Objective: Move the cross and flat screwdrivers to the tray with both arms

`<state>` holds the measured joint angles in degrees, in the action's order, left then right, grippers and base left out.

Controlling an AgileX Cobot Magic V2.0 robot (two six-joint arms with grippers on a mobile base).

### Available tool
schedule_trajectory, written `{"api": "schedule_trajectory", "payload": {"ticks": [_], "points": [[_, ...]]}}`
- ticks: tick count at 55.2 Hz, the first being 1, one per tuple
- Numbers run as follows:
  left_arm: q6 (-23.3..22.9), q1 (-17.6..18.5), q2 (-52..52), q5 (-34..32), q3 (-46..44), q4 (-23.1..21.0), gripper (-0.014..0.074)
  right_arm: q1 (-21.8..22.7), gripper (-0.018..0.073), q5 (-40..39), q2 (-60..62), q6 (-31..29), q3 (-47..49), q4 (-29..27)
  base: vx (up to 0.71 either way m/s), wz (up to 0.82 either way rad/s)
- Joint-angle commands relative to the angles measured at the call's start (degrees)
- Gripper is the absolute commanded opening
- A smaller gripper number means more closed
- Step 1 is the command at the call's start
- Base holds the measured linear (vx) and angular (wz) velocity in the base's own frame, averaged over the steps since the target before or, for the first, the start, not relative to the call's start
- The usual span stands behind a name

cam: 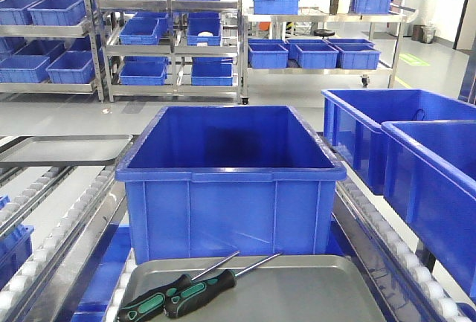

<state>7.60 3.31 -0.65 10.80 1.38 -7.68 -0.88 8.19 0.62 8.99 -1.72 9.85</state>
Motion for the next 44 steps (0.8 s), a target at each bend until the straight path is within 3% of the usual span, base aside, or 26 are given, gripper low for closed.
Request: {"api": "schedule_trajectory", "payload": {"ticks": [1, 44], "points": [[-0.4, 0.0, 0.4, -4.4, -1.6, -0.1, -0.0006, 0.4, -0.001, -4.4, 0.1, 0.0, -0.5, -0.4, 0.0, 0.0], [-0.4, 0.0, 0.4, -4.4, -1.6, -0.1, -0.0006, 0.4, -0.001, -4.2, 0.1, 0.0, -0.5, -0.7, 0.0, 0.0]]}}
